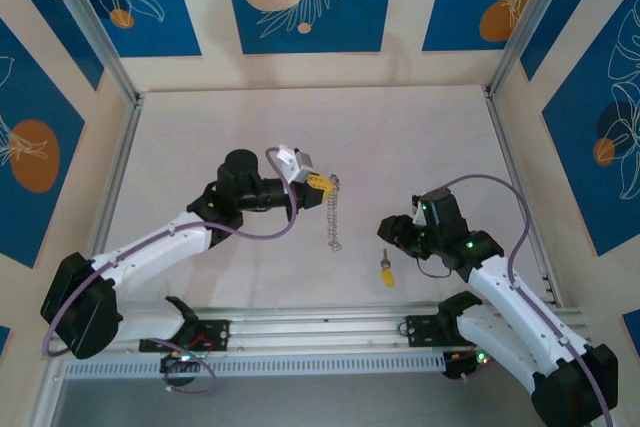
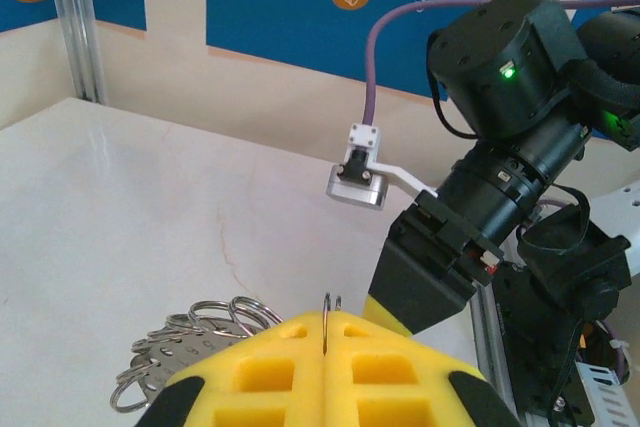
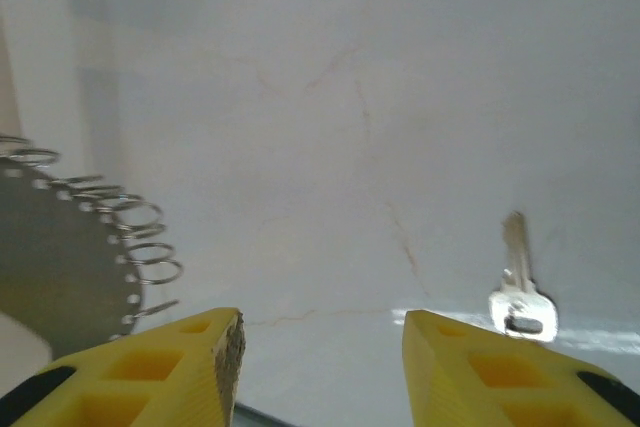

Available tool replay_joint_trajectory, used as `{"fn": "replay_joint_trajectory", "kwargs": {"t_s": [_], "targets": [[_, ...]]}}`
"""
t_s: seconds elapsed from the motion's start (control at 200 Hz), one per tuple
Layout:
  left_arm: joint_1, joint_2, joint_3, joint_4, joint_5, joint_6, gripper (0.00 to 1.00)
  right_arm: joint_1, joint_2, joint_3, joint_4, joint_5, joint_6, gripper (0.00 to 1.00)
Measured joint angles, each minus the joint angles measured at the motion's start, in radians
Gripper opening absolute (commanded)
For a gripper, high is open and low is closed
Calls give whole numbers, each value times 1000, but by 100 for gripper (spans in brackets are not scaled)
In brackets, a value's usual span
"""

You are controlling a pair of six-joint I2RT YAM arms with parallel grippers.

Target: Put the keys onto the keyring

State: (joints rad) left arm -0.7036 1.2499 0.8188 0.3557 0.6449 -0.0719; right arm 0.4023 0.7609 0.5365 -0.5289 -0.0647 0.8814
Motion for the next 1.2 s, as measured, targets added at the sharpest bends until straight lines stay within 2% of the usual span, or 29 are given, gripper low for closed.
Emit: {"fn": "replay_joint_trajectory", "kwargs": {"t_s": [0.15,0.28,0.425,0.59,0.77,0.965,1.2], "targets": [[0,-8,-17,24,11,-8,0,-4,42,47,93,-25,-48,47],[0,-19,-23,55,37,-29,0,-30,108,142,229,-119,-133,47],[3,-25,-14,75,72,-53,0,-98,127,209,421,-292,-222,47],[10,-22,31,79,104,-80,0,-192,156,213,677,-521,-224,46],[22,-3,91,116,137,-111,0,-186,238,217,869,-697,-209,41],[43,25,122,140,163,-140,0,-160,263,236,940,-777,-206,38],[65,69,127,187,185,-187,0,-133,255,245,963,-803,-208,39]]}}
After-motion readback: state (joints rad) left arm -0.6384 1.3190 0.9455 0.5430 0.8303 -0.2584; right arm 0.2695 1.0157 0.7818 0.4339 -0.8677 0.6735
